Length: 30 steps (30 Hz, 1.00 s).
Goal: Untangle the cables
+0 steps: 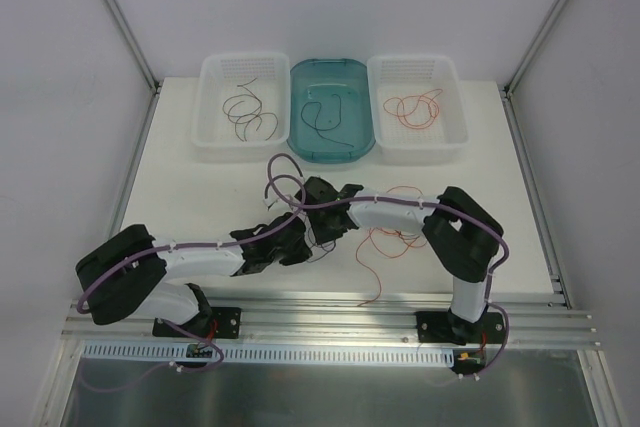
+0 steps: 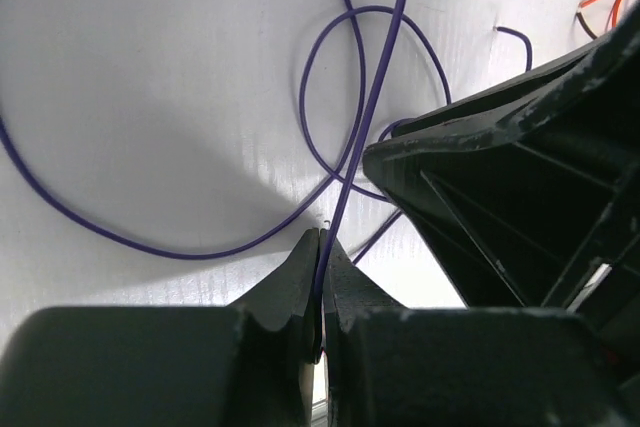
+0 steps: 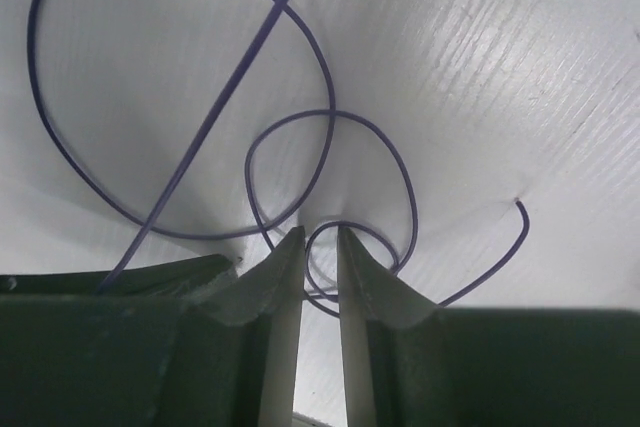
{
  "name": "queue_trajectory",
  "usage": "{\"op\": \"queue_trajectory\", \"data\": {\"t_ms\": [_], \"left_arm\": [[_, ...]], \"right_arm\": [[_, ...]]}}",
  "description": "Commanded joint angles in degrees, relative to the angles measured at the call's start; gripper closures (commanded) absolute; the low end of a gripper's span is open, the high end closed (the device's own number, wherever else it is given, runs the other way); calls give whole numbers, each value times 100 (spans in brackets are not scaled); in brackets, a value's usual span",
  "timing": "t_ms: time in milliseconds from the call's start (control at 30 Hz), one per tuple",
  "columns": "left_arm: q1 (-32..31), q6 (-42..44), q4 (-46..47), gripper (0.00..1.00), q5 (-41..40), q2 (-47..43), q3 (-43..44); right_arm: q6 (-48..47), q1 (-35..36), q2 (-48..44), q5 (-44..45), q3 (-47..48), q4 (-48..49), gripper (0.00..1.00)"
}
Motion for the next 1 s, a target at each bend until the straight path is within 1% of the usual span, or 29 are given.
{"op": "queue_trajectory", "data": {"t_ms": [0, 33, 67, 133, 167, 267, 367, 400, 467, 567, 600, 633, 667, 700, 767, 867, 967], "left_arm": [[-42, -278, -68, 100, -262, -197, -210], [-42, -313, -68, 100, -297, -232, -237], [-42, -349, -68, 100, -323, -293, -272], [-42, -366, -85, 100, -376, -355, -316], [-42, -367, -85, 100, -394, -408, -342], [-42, -358, -111, 100, -429, -435, -360], [-16, -288, -199, 100, -481, -452, -343], [2, -287, -226, 100, -499, -461, -342], [81, -244, -331, 100, -552, -496, -351], [195, -165, -393, 100, -561, -557, -360], [204, -147, -393, 100, -578, -575, -343], [204, -103, -393, 100, -587, -584, -334], [204, -77, -402, 100, -596, -593, -316], [204, -33, -402, 100, -605, -593, -273], [222, 63, -428, 100, -666, -601, -220], [310, 143, -472, 100, -693, -680, -219], [520, 222, -560, 100, -675, -838, -254]], "right_arm": [[100, 187, 362, 665, 335, -496, 78], [109, 205, 406, 754, 371, -662, 80], [100, 231, 459, 859, 415, -733, 85], [91, 258, 451, 922, 433, -821, 92], [82, 266, 416, 922, 424, -830, 99], [47, 258, 311, 913, 380, -822, 99], [-14, 240, -145, 922, 135, -621, 99], [-32, 197, -591, 835, 38, -515, 99], [-84, 109, -1085, 703, -303, -155, 99], [-102, -146, -2262, 308, -760, 372, 99], [-102, -312, -2526, -15, -876, 521, 99], [-76, -400, -3016, -184, -964, 819, 99], [-58, -471, -3221, -359, -1043, 970, 99], [-58, -628, -3388, -849, -1183, 1119, 99], [-23, -761, -3792, -1386, -1281, 1454, 99], [21, -972, -4267, -1880, -1518, 1849, 99], [-163, -1131, -4409, -2189, -1510, 1754, 99]]}}
